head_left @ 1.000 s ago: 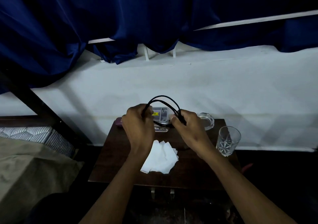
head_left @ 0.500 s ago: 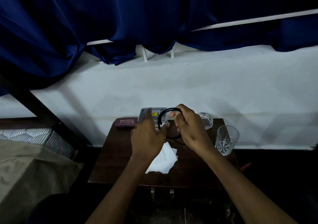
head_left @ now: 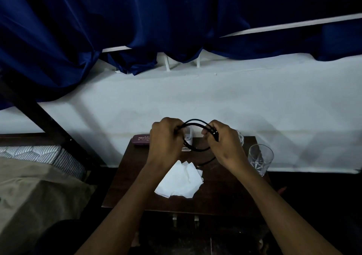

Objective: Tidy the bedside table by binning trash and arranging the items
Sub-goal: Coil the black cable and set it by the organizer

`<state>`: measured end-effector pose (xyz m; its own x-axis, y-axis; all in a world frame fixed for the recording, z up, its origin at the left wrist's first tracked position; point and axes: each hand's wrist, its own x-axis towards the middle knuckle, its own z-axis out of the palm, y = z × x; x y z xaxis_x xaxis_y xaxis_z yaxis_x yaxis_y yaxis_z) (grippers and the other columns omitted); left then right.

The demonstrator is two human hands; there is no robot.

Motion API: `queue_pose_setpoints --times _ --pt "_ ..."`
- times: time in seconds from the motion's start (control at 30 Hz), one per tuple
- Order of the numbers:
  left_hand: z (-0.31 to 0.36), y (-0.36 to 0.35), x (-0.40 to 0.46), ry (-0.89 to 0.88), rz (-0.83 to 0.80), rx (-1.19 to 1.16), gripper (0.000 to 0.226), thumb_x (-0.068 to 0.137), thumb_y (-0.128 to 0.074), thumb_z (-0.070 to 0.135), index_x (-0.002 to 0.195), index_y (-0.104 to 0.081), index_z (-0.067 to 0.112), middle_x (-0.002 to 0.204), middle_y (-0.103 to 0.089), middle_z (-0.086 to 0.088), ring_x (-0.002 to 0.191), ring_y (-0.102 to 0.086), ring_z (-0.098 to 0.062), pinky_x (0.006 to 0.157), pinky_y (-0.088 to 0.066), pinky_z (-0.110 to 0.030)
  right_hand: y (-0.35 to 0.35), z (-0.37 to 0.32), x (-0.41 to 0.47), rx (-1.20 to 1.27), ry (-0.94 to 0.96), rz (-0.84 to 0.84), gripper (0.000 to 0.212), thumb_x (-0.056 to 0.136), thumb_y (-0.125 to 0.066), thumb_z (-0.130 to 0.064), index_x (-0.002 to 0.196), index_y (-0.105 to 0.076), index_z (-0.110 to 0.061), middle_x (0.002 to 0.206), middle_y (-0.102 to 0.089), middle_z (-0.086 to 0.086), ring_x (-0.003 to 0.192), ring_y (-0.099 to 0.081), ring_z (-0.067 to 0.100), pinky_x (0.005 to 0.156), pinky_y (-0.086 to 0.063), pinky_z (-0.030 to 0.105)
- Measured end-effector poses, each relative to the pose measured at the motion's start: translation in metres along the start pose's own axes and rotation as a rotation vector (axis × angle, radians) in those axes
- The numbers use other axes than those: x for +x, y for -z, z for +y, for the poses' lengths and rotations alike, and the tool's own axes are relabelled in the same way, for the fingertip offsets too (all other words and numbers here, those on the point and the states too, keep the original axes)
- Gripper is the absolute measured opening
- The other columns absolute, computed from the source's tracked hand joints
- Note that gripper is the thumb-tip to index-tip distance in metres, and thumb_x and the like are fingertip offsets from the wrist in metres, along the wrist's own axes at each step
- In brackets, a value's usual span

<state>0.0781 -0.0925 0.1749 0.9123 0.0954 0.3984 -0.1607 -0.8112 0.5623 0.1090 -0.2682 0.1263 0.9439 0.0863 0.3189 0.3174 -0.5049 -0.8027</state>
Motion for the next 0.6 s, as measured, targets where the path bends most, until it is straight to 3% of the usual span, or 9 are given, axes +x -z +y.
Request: queue_pose_setpoints --times 0.07,0.13,0.23,0.3,0.43,0.6 --pt "-0.002 -0.001 -0.002 0.074 0.042 -0.154 0.025 0.089 -0.065 0.014 0.066 -0.066 0.003 0.055 -0.063 -0.010 0.060 -0.064 -0.035 0.061 -0.056 -0.045 -0.002 0.004 0.000 0.021 -0.033 0.047 0.015 0.100 -0.062 -0.020 0.087 -0.068 -0.017 0.071 -0.065 -0.012 0.071 -0.062 -0.005 0.058 -0.041 0.012" --pt "0.000 -0.003 -0.007 0.138 0.103 -0.299 0.026 0.091 -0.065 0.015 0.069 -0.070 0.003 0.056 -0.068 -0.008 0.057 -0.070 -0.028 0.061 -0.060 -0.047 -0.006 0.006 -0.001 0.098 -0.078 0.061 0.017 0.102 -0.060 -0.022 0.089 -0.071 -0.018 0.076 -0.071 -0.010 0.075 -0.067 -0.003 0.060 -0.042 0.009" --pt "0.004 -0.008 -0.013 0.233 0.208 -0.410 0.027 0.092 -0.068 0.009 0.068 -0.076 0.018 0.057 -0.073 0.000 0.053 -0.072 -0.015 0.062 -0.064 -0.043 -0.009 0.002 -0.002 0.319 -0.139 0.063 0.019 0.103 -0.060 -0.021 0.090 -0.072 -0.015 0.087 -0.080 -0.003 0.084 -0.076 0.006 0.076 -0.055 0.017" --pt "0.002 -0.013 -0.015 0.310 0.231 -0.445 0.032 0.093 -0.069 0.006 0.068 -0.077 0.025 0.059 -0.074 0.002 0.053 -0.073 -0.014 0.063 -0.065 -0.044 -0.008 -0.003 -0.002 0.488 -0.150 0.065 0.017 0.103 -0.062 -0.015 0.091 -0.071 -0.007 0.088 -0.081 0.005 0.083 -0.079 0.015 0.078 -0.059 0.021" --pt "-0.008 -0.025 -0.020 0.374 0.105 -0.327 0.020 0.093 -0.070 0.005 0.073 -0.075 0.004 0.062 -0.075 -0.008 0.061 -0.076 -0.028 0.069 -0.064 -0.050 -0.004 -0.013 -0.001 0.718 -0.139 0.080 0.009 0.100 -0.065 -0.004 0.095 -0.071 -0.004 0.081 -0.078 0.005 0.069 -0.072 0.011 0.068 -0.056 0.017" --pt "-0.007 -0.032 -0.025 0.370 -0.103 -0.260 0.019 0.095 -0.073 0.010 0.078 -0.072 0.002 0.066 -0.077 -0.009 0.063 -0.078 -0.024 0.075 -0.065 -0.046 0.005 -0.014 0.000 0.569 -0.090 0.021 0.022 0.098 -0.059 -0.004 0.093 -0.074 -0.019 0.077 -0.073 -0.001 0.054 -0.055 0.012 0.058 -0.048 0.025"
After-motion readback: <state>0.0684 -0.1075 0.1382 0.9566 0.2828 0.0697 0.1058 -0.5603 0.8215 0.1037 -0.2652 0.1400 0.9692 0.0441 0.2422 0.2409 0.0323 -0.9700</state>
